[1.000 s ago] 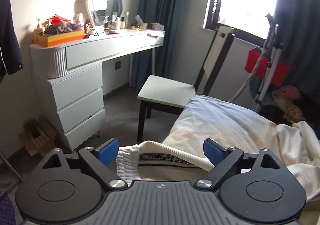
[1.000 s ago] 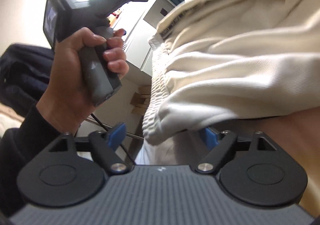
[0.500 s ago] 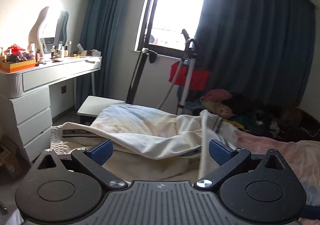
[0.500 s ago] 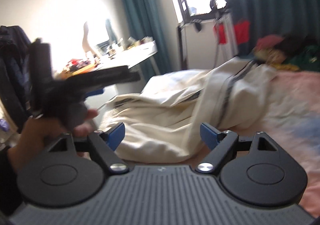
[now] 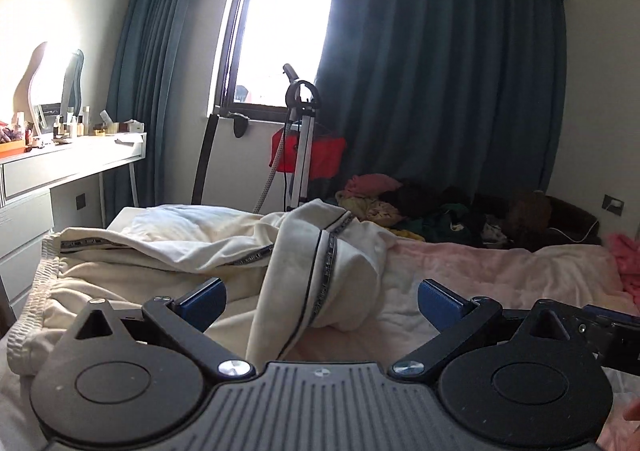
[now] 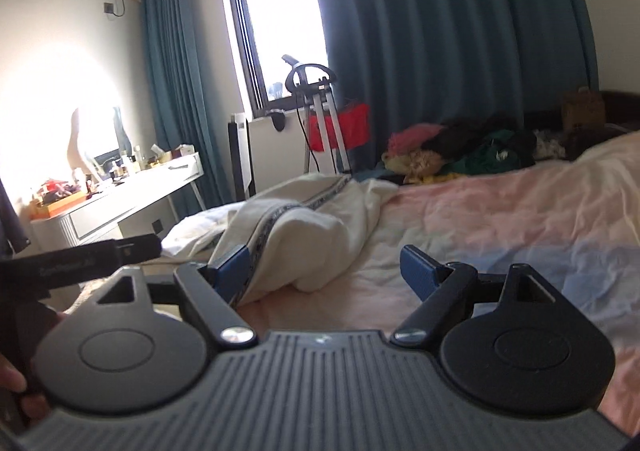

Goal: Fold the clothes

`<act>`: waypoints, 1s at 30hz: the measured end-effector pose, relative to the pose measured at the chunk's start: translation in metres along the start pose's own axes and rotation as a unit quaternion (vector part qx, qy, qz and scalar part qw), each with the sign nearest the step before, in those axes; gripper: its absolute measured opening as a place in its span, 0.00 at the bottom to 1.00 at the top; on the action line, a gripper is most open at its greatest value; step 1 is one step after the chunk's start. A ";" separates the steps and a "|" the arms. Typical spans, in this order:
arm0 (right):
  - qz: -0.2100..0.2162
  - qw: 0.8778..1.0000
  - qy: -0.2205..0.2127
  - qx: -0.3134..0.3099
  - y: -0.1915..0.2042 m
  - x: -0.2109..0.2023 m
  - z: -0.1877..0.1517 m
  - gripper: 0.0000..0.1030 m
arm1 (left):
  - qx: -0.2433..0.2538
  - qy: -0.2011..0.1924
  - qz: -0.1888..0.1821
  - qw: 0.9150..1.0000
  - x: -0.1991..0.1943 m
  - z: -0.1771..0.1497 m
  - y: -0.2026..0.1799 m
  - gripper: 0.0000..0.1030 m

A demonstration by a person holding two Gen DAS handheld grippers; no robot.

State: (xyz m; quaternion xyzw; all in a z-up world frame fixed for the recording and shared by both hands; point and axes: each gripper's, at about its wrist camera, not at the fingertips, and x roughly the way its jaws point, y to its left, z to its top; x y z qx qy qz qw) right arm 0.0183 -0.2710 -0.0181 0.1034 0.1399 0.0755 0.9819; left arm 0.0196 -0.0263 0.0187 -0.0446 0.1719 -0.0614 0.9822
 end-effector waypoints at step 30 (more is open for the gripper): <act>-0.037 0.988 0.114 0.099 -0.077 0.114 -0.035 0.81 | -0.027 0.069 0.020 0.997 0.225 0.023 0.040 0.04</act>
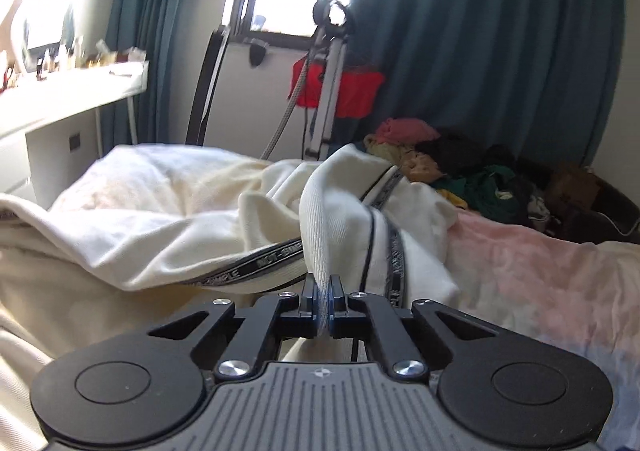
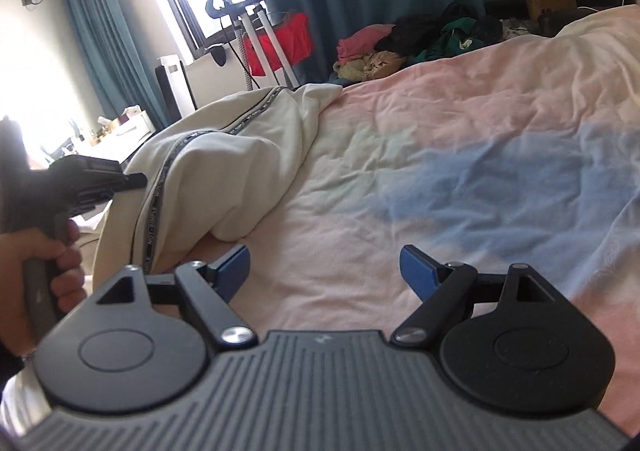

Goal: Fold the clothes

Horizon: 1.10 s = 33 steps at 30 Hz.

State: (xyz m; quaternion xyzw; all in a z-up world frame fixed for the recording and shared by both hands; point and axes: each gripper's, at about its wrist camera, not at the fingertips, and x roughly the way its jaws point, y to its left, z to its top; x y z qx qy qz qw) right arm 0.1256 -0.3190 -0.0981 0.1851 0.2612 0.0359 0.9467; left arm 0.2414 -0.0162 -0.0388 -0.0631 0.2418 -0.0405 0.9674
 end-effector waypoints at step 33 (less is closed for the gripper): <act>0.019 0.999 -0.023 -0.032 0.029 -0.073 -0.004 0.81 | 0.043 -0.040 -0.042 0.997 -0.174 -0.054 -0.014 0.81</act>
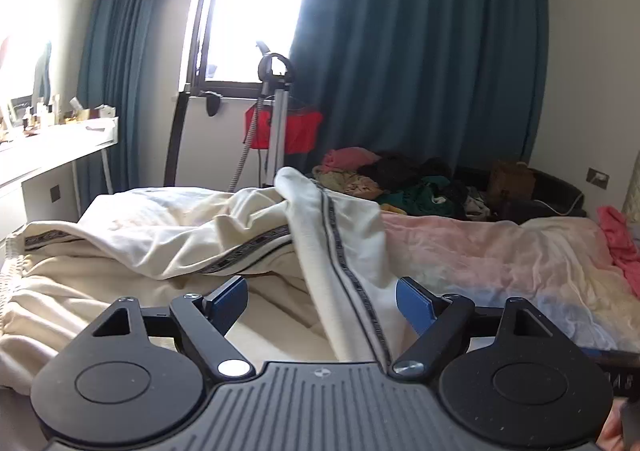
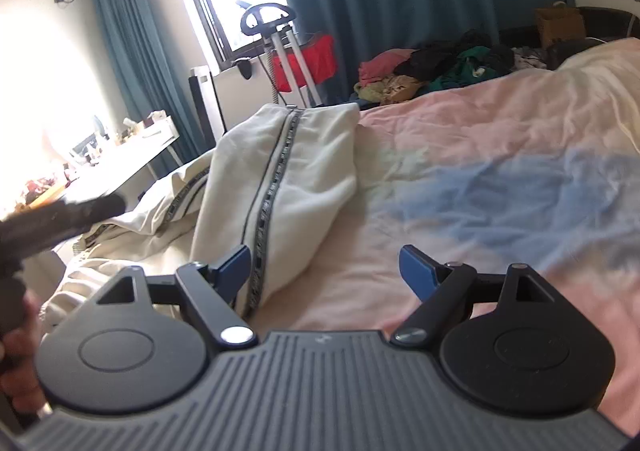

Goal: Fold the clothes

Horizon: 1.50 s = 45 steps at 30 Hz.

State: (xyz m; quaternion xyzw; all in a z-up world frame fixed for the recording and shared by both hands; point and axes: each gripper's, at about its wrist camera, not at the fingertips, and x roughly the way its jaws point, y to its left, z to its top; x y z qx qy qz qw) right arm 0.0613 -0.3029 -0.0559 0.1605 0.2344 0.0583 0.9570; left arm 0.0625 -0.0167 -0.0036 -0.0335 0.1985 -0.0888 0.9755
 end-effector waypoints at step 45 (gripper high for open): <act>-0.112 0.990 -0.022 -0.078 0.074 0.272 0.275 0.07 | -0.173 0.027 0.113 0.978 0.103 -0.045 0.102 0.81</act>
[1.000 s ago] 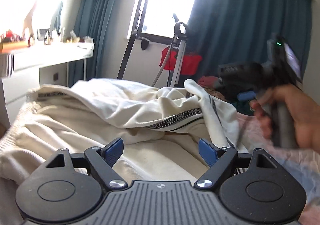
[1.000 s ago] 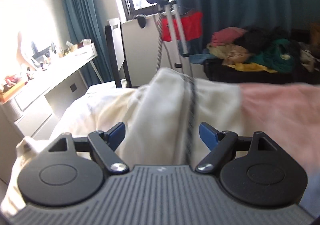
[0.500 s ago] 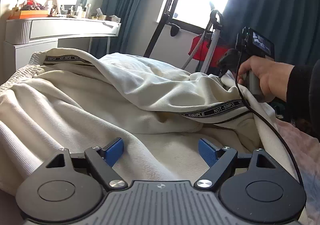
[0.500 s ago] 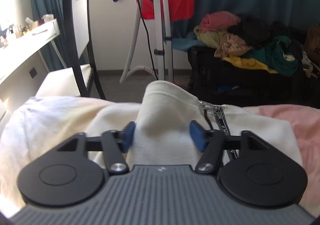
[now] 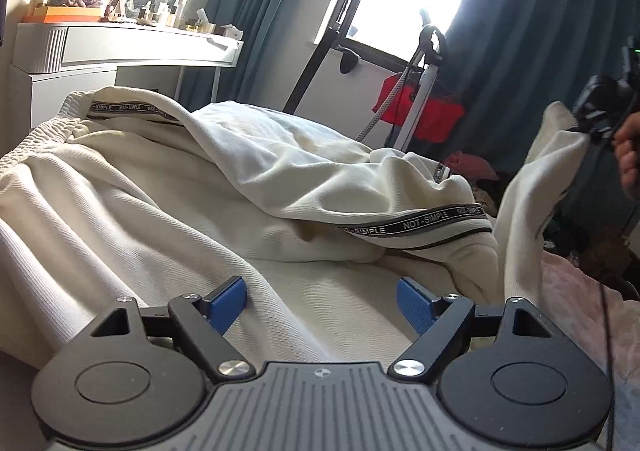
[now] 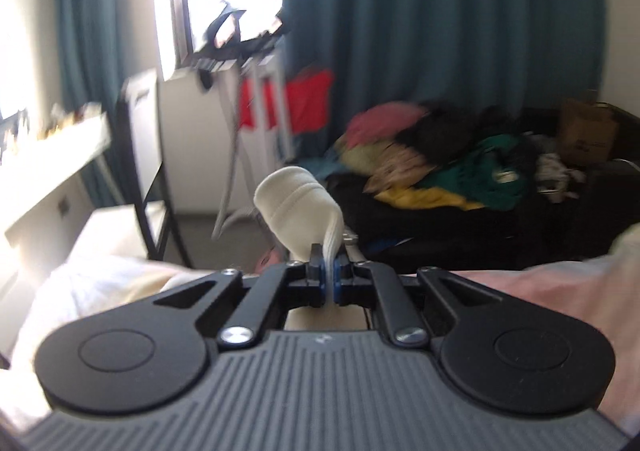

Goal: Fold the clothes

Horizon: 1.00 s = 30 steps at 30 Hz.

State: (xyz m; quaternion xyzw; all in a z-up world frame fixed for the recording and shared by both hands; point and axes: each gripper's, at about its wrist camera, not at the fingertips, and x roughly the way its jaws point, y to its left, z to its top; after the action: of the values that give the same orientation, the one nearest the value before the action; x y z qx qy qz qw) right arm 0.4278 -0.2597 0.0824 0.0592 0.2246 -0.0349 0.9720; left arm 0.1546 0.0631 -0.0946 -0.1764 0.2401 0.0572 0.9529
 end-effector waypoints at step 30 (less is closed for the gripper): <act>0.005 0.786 0.034 0.617 -0.333 -0.261 -0.337 0.73 | -0.055 0.114 -0.007 0.992 -0.076 -0.004 0.017 0.82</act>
State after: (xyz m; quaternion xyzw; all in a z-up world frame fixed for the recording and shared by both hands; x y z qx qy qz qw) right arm 0.0167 -0.5344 -0.1369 0.6488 0.1873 -0.1591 0.7202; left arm 0.0831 0.0759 -0.0666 -0.2359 0.3426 0.0435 0.9083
